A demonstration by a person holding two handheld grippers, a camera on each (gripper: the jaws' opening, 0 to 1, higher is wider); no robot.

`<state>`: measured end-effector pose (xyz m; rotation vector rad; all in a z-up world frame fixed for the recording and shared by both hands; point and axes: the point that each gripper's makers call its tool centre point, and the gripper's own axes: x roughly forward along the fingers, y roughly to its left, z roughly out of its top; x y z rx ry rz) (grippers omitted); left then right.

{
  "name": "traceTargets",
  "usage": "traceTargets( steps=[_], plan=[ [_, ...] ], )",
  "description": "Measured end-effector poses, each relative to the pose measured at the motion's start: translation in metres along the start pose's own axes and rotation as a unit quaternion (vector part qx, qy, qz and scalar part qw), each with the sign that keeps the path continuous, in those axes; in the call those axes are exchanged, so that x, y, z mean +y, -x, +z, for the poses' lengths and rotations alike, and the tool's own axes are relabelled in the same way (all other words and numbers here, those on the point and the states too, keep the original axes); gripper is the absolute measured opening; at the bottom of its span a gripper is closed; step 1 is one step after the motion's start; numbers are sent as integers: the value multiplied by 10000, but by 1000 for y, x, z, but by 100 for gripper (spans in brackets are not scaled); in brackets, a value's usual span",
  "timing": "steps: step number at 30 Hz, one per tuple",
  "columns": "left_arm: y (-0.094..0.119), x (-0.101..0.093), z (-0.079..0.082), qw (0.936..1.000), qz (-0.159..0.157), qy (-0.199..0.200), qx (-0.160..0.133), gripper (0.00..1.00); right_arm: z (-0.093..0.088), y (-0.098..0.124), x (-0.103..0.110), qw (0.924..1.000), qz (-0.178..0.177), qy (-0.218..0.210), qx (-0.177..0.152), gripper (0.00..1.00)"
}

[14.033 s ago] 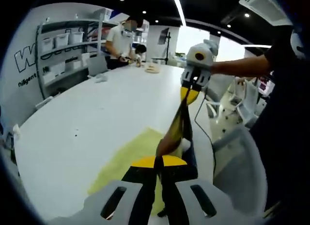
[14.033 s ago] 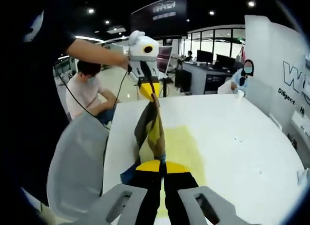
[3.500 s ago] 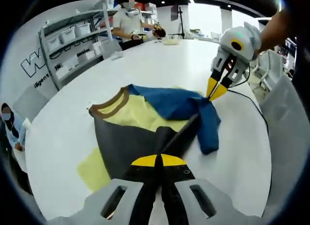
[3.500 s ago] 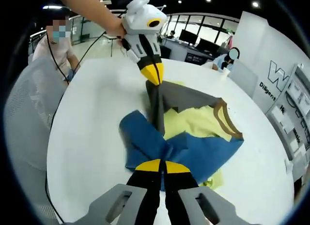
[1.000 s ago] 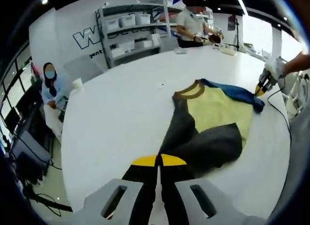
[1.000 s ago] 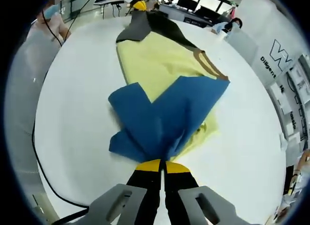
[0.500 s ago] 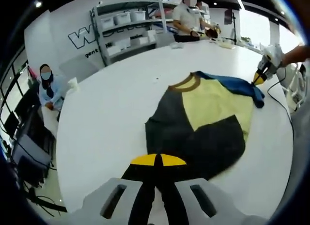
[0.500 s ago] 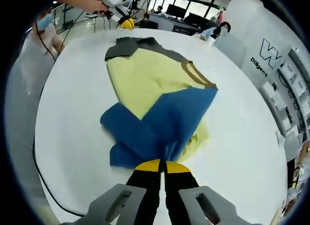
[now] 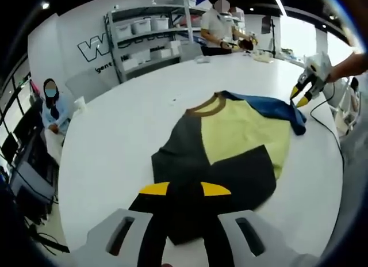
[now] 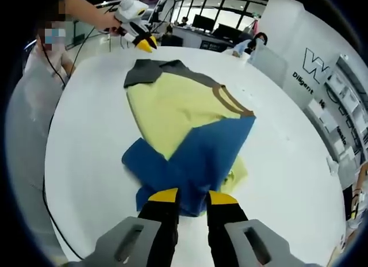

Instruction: Fold the garment on the visible template until the final outline fits inside the template.

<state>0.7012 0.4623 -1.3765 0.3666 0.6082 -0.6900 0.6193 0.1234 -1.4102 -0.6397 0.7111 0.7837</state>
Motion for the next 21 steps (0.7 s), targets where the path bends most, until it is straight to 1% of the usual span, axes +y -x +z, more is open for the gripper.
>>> traceTargets(
  steps=[5, 7, 10, 11, 15, 17, 19, 21],
  plan=[
    [-8, -25, 9, 9998, -163, 12, -81, 26, 7, 3, 0, 9999, -43, -79, -134, 20],
    [-12, -37, 13, 9996, -239, 42, -110, 29, 11, 5, 1, 9995, -52, -201, -241, 24],
    [-19, -58, 18, 9991, -379, 73, -160, 32, 18, 6, 0, 9969, -174, -587, -485, 33],
    [-20, -63, 19, 9991, -389, 58, -157, 32, 18, 6, 1, 9977, -108, -499, -446, 35],
    [-28, -85, 21, 9987, -470, 88, -149, 34, 20, 8, 4, 9967, -153, -574, -547, 41],
    [-32, -94, 21, 9986, -521, 54, -115, 34, 20, 9, 7, 9965, -154, -600, -557, 43],
    [-37, -101, 19, 9984, -554, -74, -83, 35, 20, 10, 9, 9962, -146, -630, -583, 43],
    [-43, -105, 16, 9982, -585, -110, -27, 34, 20, 10, 11, 9962, -142, -634, -584, 42]
  ],
)
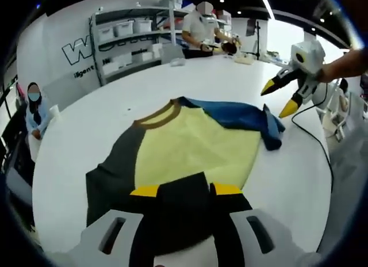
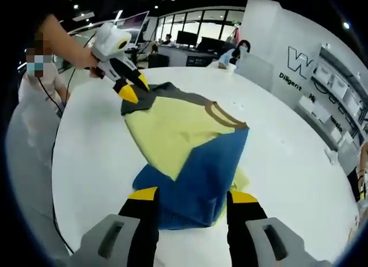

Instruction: Fold the garment on the visible template until the final outline fits inside the template.

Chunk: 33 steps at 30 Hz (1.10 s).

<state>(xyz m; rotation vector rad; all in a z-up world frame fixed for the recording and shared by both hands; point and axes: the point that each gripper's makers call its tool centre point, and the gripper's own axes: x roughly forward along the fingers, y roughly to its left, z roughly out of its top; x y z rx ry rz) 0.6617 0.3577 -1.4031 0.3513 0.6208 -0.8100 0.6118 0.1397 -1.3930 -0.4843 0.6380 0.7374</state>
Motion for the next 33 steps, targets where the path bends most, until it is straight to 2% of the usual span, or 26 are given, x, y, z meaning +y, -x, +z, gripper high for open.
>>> traceTargets(
  steps=[3, 7, 10, 13, 19, 22, 28, 33],
  plan=[
    [-6, -4, -6, 9998, 39, 141, 162, 31, -2, 2, 2, 10000, 3, -29, 3, 42],
    [-11, -7, -17, 9990, 142, -159, 391, 28, -4, 3, 3, 10000, -7, -53, 14, 42],
    [-13, -2, -18, 9987, 265, -77, 433, 23, -5, 5, 2, 10000, -26, -88, 12, 42],
    [-17, -2, -23, 9979, 316, -140, 553, 22, -6, 6, 2, 9999, -40, -103, 11, 42],
    [-17, -3, -25, 9971, 369, -270, 602, 20, -6, 7, 1, 9999, -54, -125, 19, 41],
    [-15, -2, -26, 9965, 393, -326, 663, 6, -6, 7, 1, 9999, -63, -123, 27, 41],
    [-8, 1, -24, 9974, 323, -102, 644, 5, -5, 7, 2, 9999, -64, -128, 10, 40],
    [3, 6, -16, 9983, 310, 4, 497, 5, -6, 8, 4, 9999, -59, -131, 9, 39]
  ],
)
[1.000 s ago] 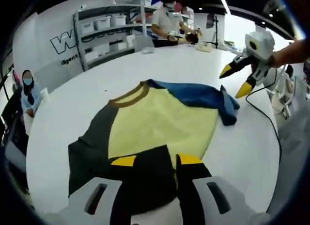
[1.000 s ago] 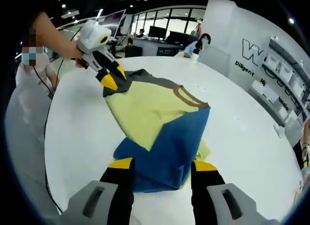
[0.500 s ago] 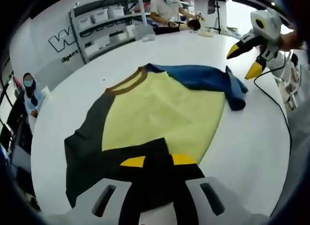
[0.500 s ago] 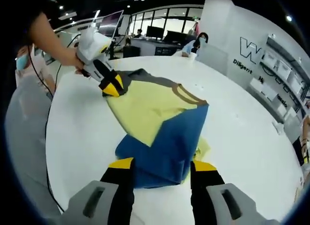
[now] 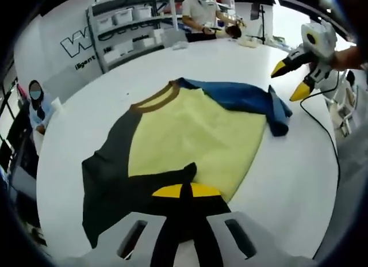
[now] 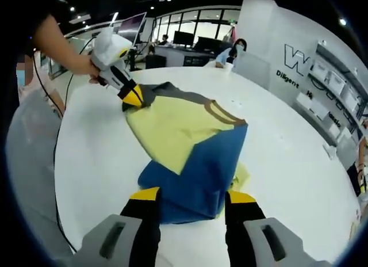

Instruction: Fold the garment on the visible template until the final outline fits inside the template.

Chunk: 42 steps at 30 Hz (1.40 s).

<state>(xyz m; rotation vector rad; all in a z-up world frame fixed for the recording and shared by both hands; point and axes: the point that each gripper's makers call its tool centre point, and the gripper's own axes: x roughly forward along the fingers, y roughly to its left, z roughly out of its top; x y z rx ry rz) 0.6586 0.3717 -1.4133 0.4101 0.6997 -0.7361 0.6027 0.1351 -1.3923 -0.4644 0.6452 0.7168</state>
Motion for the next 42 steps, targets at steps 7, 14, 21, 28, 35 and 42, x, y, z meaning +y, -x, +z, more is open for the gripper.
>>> traceTargets(
  steps=[7, 14, 21, 28, 35, 42],
  plan=[
    [18, 18, 7, 9997, 93, 158, -170, 5, -1, -1, 2, 10000, 11, 3, -14, 41],
    [40, 44, 15, 9972, 257, 602, -359, 5, -2, -1, 4, 10000, 31, -3, -22, 41],
    [64, 68, 22, 9941, 562, 758, -535, 5, 0, -1, 5, 10000, 47, 12, -37, 41],
    [95, 101, 24, 9873, 975, 997, -761, 5, 3, -2, 6, 10000, 57, 43, -56, 41],
    [113, 127, 19, 9824, 1251, 1137, -794, 5, 6, -2, 8, 9999, 69, 78, -78, 40],
    [125, 142, 17, 9802, 1422, 1116, -806, 5, 8, 0, 10, 9998, 89, 103, -113, 42]
  ],
)
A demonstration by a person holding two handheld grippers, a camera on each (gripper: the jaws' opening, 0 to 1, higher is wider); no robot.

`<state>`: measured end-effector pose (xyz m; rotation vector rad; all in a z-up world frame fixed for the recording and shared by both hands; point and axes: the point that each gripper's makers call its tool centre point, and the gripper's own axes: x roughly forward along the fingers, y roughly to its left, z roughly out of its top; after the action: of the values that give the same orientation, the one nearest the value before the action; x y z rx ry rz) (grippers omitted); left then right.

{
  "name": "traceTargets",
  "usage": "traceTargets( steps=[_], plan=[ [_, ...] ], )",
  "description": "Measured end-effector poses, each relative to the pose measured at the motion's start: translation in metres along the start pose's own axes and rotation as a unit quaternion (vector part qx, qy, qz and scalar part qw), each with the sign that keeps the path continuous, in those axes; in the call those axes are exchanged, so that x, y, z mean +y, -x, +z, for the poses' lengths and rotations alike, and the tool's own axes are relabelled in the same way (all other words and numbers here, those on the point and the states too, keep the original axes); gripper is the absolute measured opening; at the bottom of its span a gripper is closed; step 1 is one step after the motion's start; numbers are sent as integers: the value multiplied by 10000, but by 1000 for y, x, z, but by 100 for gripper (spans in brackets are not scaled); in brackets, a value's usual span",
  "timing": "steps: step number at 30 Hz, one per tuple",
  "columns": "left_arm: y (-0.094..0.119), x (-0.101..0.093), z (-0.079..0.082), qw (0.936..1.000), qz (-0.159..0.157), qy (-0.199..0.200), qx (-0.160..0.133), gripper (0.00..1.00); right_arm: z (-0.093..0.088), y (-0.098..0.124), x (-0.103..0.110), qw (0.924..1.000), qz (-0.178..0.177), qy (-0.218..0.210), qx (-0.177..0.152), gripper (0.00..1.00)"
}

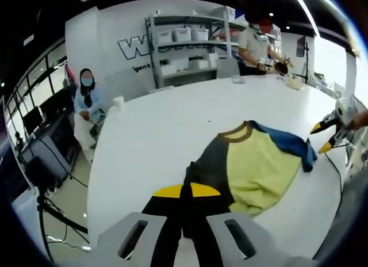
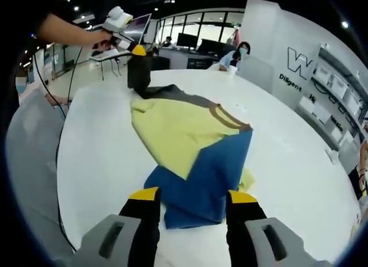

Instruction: Fold the garment on the visible template until the final outline fits inside the template.

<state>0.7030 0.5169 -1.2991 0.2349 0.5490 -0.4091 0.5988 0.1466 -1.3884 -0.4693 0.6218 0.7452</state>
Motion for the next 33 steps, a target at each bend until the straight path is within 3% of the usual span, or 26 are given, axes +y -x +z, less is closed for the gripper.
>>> traceTargets(
  steps=[7, 13, 20, 26, 33],
  plan=[
    [10, 32, -4, 9996, 267, -30, 54, 5, 10, 5, 6, 9997, 94, -74, -221, 46],
    [21, 64, -12, 9982, 539, 247, 78, 5, 22, 5, 15, 9978, 234, -251, -563, 58],
    [31, 94, -16, 9920, 918, 866, -66, 5, 22, 2, 25, 9978, 356, -192, -523, 61],
    [33, 115, -29, 9875, 1153, 1073, -61, 5, 21, 3, 27, 9980, 367, -179, -489, 61],
    [33, 126, -48, 9835, 1347, 1210, 40, 5, 20, 6, 25, 9982, 333, -183, -467, 62]
  ],
)
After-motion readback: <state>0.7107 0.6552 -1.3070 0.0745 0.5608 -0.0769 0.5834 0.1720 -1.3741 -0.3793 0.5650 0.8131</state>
